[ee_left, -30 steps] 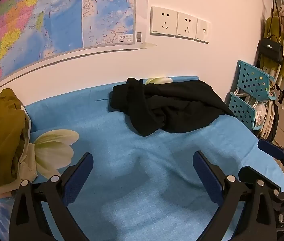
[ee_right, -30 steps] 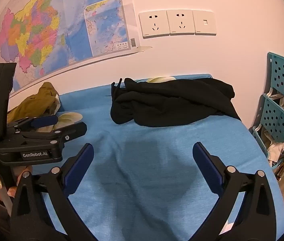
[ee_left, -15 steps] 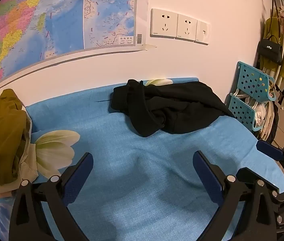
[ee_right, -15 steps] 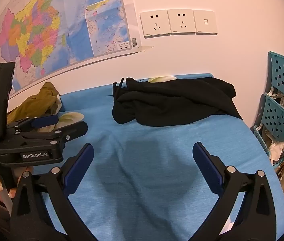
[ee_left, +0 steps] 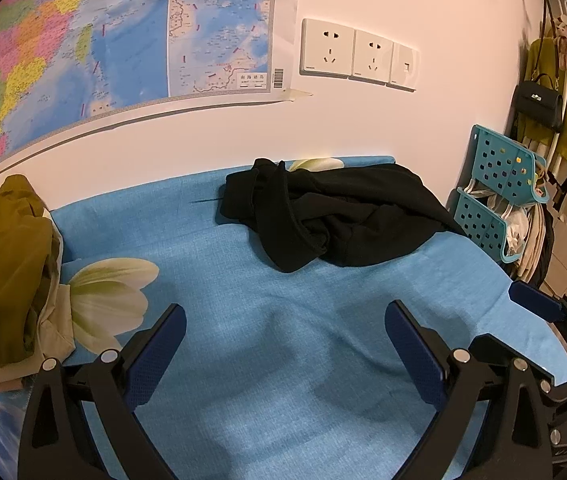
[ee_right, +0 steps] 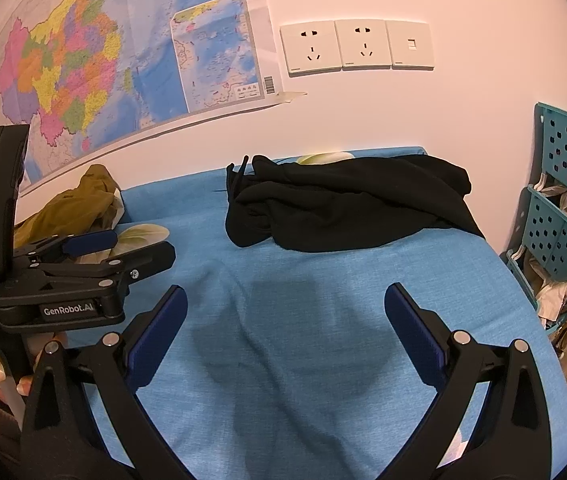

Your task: Fold large clothes

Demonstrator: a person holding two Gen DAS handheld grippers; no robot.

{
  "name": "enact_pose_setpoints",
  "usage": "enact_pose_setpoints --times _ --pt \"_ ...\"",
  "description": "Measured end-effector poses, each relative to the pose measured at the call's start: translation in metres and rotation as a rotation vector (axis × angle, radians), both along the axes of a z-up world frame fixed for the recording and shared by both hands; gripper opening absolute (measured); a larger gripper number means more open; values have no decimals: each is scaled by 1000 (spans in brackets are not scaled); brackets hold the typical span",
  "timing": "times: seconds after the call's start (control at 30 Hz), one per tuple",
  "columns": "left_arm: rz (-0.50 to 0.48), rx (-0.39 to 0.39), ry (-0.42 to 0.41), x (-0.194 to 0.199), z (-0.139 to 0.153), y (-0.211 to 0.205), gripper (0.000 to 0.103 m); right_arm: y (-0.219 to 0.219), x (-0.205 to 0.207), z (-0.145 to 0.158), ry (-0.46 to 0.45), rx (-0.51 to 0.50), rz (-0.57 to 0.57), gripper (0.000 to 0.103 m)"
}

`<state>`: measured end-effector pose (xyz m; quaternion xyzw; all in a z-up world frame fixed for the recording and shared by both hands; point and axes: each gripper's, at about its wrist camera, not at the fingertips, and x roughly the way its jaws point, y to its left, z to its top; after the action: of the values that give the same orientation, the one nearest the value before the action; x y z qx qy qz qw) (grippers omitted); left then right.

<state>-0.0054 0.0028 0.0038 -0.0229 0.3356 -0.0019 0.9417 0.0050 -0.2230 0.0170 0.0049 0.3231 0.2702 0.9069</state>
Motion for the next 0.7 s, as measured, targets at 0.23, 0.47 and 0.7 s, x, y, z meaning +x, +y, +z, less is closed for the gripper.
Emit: enact_pose_setpoints --times 0.23,0.47,0.7 --pt "0 -1 -2 -1 0 0 96 1 0 0 0 2 -1 97" --pt "0 -4 -3 -1 1 -1 96 1 0 1 -1 1 0 97" --pt "-5 -5 -4 -1 1 -1 96 0 0 1 1 5 2 97"
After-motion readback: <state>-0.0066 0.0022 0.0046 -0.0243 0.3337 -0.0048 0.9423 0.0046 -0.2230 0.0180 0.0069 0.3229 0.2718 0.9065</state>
